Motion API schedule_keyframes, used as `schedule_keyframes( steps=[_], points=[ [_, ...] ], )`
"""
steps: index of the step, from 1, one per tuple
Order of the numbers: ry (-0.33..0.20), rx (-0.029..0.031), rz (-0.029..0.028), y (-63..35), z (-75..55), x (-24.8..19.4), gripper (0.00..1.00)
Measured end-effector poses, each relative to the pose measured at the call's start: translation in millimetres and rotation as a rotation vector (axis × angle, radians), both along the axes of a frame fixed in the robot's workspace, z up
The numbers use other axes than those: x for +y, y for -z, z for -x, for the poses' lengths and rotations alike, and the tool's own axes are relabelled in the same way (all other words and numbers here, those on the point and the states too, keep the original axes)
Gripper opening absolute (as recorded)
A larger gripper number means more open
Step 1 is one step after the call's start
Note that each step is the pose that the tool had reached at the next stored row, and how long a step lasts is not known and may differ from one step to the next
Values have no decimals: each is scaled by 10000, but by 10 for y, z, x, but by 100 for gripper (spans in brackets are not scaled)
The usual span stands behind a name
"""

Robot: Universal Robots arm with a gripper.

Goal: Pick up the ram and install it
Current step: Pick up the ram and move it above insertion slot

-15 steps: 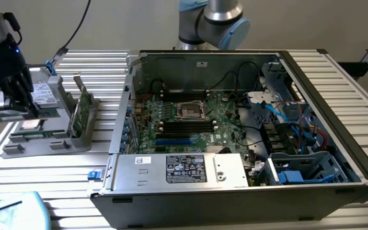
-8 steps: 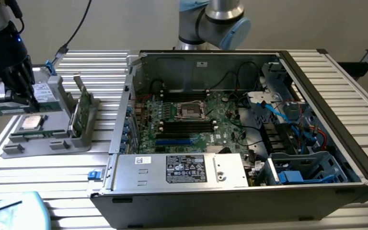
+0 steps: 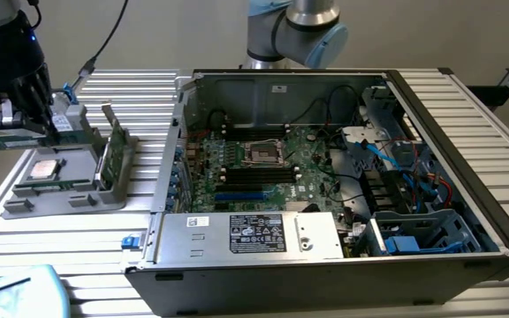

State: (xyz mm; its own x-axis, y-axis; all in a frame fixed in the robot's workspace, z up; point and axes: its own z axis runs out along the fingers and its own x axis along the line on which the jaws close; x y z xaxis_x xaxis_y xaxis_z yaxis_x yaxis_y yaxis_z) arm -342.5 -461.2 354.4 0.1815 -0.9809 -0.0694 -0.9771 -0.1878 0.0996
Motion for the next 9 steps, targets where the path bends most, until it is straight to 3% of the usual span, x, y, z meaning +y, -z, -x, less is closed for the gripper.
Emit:
schedule_keyframes(
  steps=[9],
  points=[
    [0, 14, -182, -27, -391, -5, 15]
  ],
)
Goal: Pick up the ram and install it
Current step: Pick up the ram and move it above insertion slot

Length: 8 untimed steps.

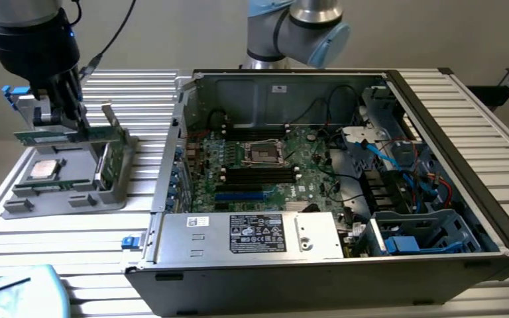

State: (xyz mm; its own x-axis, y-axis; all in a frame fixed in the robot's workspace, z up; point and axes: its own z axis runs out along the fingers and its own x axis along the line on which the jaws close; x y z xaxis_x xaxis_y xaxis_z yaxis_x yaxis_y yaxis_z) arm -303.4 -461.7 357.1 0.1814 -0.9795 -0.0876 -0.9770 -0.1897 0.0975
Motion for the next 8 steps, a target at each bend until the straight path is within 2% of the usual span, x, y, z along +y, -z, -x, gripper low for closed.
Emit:
schedule_keyframes(
  steps=[5, 8],
  points=[
    [0, 1, -71, -17, -227, -2, 15],
    [0, 0, -79, -61, -355, -2, 15]
  ],
)
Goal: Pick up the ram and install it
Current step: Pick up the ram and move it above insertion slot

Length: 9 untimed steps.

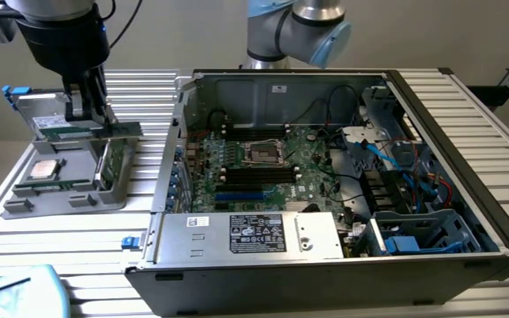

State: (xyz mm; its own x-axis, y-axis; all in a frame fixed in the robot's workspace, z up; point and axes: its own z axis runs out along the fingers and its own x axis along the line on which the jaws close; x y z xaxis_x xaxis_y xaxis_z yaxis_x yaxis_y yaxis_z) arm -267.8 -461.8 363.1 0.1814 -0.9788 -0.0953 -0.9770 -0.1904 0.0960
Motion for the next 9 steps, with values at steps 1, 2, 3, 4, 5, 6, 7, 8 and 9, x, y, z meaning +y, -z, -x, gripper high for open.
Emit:
schedule_keyframes(
  steps=[1, 2, 3, 4, 5, 6, 7, 8, 9],
  points=[
    [0, 1, 1, -24, -36, 0, 15],
    [-1, 2, 2, -51, -71, 0, 15],
    [0, 1, 1, -74, -104, 0, 15],
    [0, -1, -2, -98, -144, 0, 15],
    [0, -1, -3, -118, -187, 0, 15],
    [0, 1, -5, -134, -231, 0, 15],
    [0, 1, -10, -147, -277, 0, 15],
    [-1, 1, -17, -159, -322, 0, 15],
    [0, 1, -25, -169, -368, 0, 15]
  ],
)
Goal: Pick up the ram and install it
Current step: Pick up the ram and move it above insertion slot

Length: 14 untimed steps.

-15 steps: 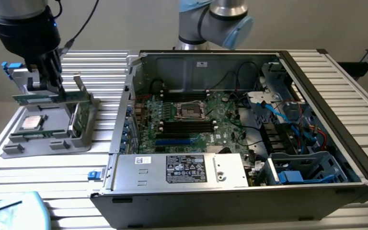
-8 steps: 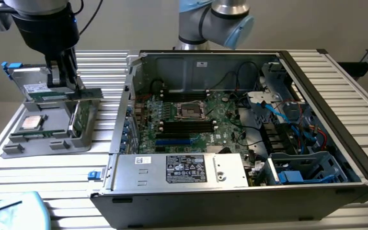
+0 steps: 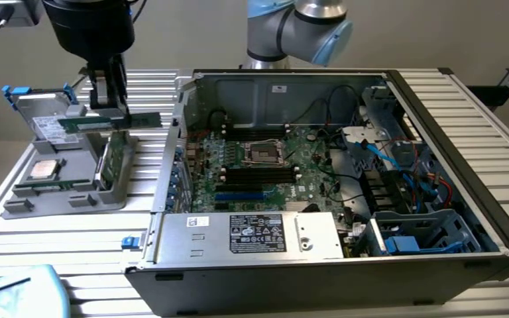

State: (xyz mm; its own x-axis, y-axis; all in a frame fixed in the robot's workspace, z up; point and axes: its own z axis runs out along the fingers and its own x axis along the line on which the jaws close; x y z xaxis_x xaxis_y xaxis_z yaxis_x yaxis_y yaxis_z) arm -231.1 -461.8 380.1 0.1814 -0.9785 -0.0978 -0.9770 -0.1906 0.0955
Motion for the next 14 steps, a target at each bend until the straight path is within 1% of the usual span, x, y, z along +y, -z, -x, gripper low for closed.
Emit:
schedule_keyframes(
  steps=[7, 14],
  points=[
    [-1, 0, -70, -64, -319, 0, 15],
    [0, 0, -152, -104, -635, 0, 15]
  ],
)
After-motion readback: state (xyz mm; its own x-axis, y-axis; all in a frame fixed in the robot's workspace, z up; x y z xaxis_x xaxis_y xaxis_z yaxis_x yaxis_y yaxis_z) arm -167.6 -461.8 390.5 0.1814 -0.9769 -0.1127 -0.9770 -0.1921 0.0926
